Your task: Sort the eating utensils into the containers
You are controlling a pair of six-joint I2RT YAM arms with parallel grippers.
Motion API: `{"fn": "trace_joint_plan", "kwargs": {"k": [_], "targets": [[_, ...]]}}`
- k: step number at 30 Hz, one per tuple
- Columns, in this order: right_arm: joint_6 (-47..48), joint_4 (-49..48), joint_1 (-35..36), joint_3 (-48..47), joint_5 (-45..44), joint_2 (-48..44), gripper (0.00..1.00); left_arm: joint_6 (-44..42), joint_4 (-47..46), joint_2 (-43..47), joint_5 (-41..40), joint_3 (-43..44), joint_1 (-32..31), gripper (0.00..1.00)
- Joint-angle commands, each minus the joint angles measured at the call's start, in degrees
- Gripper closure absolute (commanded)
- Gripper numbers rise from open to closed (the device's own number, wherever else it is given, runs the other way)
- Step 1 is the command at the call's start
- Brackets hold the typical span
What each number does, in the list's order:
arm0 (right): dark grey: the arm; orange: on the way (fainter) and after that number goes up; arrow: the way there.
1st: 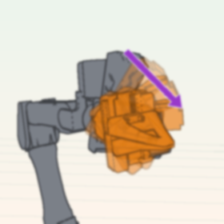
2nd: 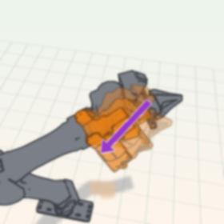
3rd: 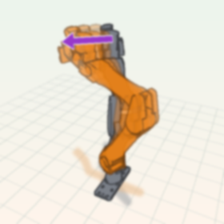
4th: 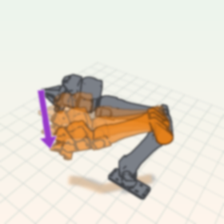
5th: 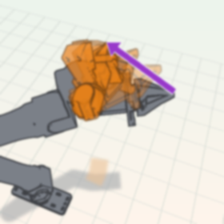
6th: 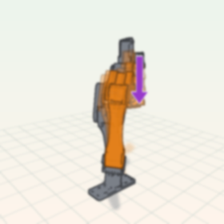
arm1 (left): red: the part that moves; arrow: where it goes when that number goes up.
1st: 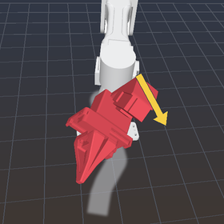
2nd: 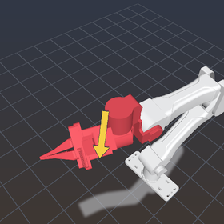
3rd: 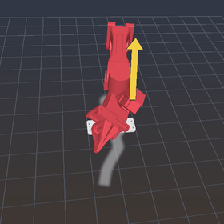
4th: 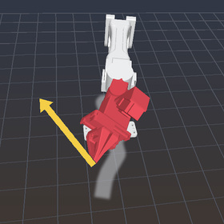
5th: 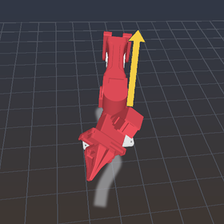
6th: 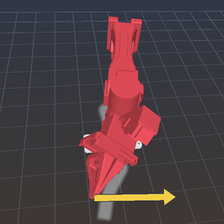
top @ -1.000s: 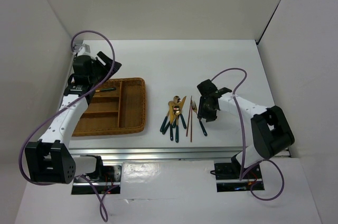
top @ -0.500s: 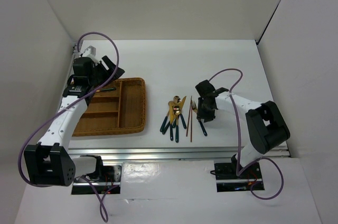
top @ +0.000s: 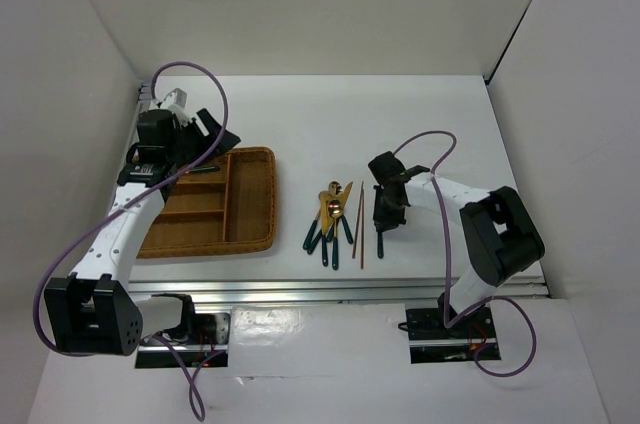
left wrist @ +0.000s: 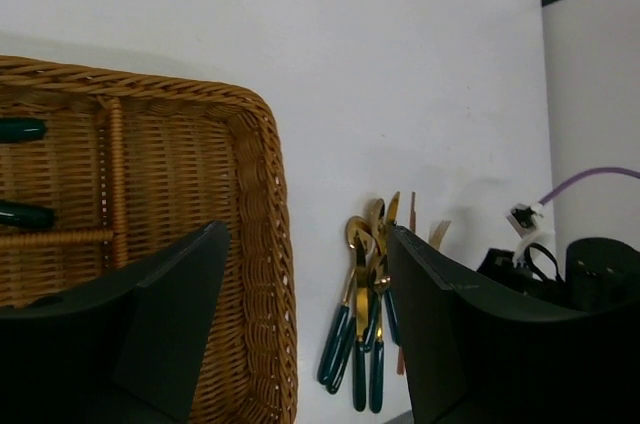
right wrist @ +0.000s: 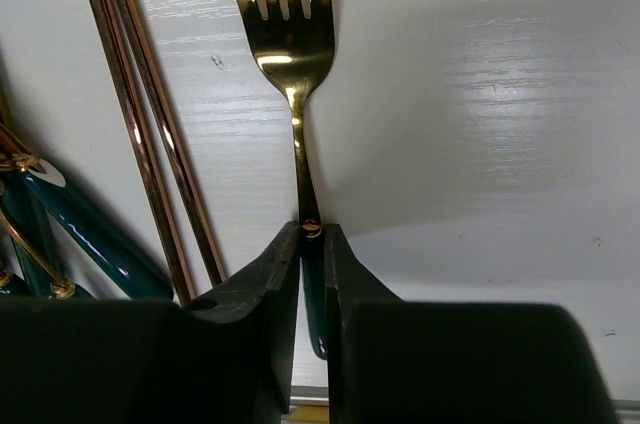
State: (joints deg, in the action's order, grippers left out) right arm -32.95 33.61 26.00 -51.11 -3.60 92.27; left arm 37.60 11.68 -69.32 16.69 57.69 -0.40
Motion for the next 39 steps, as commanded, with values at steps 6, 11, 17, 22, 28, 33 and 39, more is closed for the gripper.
{"fn": "trace_joint_plan", "kwargs": {"k": [6, 11, 17, 22, 28, 33, 39], "targets": [[-3.0, 2.78, 0.19, -5.65, 3.24, -1.47, 0.93, 2.65, -12.73, -4.32, 24.43, -4.95, -5.73, 0.24], [-2.74, 3.32, 0.19, -12.95, 2.63, -7.01, 0.93, 5.45, -21.07, -10.39, 29.98, -6.71, -17.51, 0.25], [-2.21, -2.56, 1.24, -15.86, 6.57, -6.32, 0.92, 7.31, -27.94, -20.58, 29.19, -3.38, -28.24, 0.25], [-3.87, -6.89, 1.95, -15.86, 10.45, -5.26, 0.92, 10.11, -31.01, -27.09, 29.19, -1.18, -30.8, 0.29], [-5.89, -9.52, 3.97, -16.48, 9.22, -5.26, 0.92, 10.82, -32.17, -29.47, 26.56, 0.92, -33.34, 0.31], [-7.03, -10.05, 6.16, -16.48, 7.82, -6.31, 0.92, 11.34, -29.88, -31.49, 21.46, 4.09, -34.4, 0.38], [-7.04, -10.58, 6.17, -15.95, 7.29, -6.84, 0.91, 11.97, -29.35, -33.33, 20.31, 5.24, -35.46, 0.49]]}}
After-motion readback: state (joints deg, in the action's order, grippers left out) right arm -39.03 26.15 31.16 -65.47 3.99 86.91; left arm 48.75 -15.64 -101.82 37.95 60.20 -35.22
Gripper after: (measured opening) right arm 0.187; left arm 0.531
